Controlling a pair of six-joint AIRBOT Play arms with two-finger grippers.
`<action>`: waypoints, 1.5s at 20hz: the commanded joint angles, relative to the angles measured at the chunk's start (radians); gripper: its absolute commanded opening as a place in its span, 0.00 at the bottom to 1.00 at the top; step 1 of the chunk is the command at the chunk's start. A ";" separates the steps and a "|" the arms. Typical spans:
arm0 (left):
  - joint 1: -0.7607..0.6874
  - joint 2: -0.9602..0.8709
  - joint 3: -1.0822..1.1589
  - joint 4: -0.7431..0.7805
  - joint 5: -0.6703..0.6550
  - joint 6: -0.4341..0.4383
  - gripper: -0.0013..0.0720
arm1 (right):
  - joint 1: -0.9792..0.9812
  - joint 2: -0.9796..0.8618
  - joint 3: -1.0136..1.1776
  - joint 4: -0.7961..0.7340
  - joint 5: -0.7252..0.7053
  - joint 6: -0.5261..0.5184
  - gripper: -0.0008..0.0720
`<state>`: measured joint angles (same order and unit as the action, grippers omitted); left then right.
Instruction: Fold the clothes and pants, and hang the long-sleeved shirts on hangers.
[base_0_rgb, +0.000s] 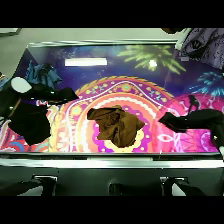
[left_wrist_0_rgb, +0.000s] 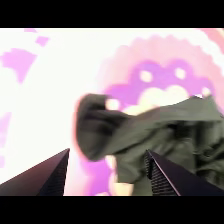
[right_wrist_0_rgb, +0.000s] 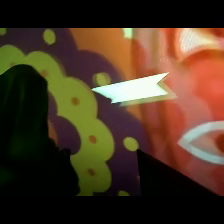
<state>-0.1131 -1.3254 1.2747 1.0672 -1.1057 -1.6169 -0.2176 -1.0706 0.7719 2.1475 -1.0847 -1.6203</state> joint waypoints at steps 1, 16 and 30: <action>0.099 0.015 0.000 0.023 -0.039 0.002 0.77 | 0.039 -0.177 -0.022 0.342 0.007 -0.194 0.69; 0.062 -0.297 -0.066 -0.380 0.055 0.181 0.94 | 0.220 -0.297 -0.021 0.377 0.046 -0.216 0.05; 0.028 -0.290 0.150 -0.326 0.076 0.208 0.03 | 0.220 -0.054 0.187 0.178 0.121 -0.169 0.05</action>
<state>-0.1200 -1.7058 1.3121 0.6357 -1.0424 -1.3785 0.0021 -1.2057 0.8360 2.4248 -1.0161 -1.8126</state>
